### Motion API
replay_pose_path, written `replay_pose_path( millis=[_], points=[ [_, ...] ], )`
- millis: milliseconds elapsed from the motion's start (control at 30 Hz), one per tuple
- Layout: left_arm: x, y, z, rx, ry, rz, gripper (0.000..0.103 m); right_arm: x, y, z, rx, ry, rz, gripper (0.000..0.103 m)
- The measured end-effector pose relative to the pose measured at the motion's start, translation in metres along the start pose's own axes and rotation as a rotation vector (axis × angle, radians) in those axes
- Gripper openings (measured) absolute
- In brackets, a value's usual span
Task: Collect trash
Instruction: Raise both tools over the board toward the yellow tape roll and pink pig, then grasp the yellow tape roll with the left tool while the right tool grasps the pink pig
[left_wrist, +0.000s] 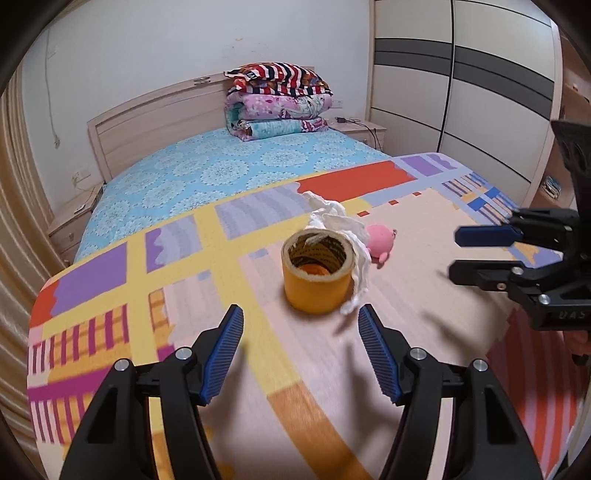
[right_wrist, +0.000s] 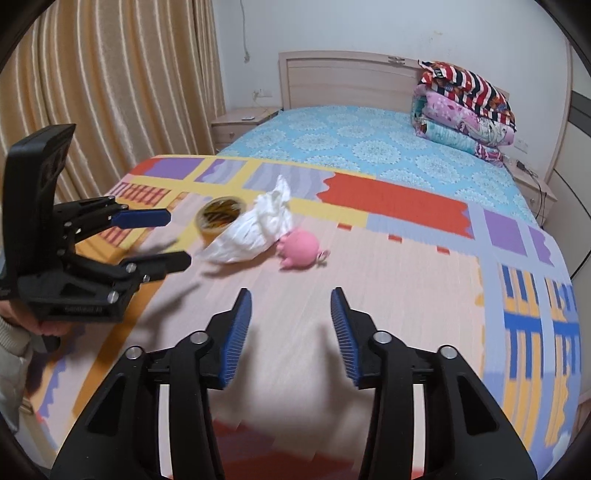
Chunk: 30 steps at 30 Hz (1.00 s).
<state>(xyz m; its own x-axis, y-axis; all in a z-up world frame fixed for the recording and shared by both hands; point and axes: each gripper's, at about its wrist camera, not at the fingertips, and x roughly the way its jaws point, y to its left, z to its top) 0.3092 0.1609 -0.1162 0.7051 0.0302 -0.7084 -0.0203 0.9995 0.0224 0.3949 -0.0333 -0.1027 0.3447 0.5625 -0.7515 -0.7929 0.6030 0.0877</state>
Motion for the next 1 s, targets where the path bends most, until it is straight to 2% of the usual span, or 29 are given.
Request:
replay_pose_path(
  millis=[433,533,700,800,1000],
  points=[
    [0.035,-0.01,0.02,0.087,-0.008,-0.002,0.062,0.04,-0.02,0.023,0.027,0.031,0.036,0.046],
    [0.034,-0.013,0.021,0.1,-0.018,0.005,0.047,0.047,-0.02,0.027,0.029,0.035,0.045,0.046],
    [0.031,-0.016,0.021,0.124,-0.016,0.018,0.047,0.059,-0.023,0.03,0.047,0.056,0.066,0.046],
    [0.028,-0.015,0.021,0.108,-0.018,0.014,0.046,0.059,-0.02,0.03,0.039,0.055,0.08,0.033],
    [0.01,-0.014,0.02,0.09,-0.04,0.018,0.046,0.052,-0.016,0.027,0.02,0.046,0.062,0.03]
  ],
)
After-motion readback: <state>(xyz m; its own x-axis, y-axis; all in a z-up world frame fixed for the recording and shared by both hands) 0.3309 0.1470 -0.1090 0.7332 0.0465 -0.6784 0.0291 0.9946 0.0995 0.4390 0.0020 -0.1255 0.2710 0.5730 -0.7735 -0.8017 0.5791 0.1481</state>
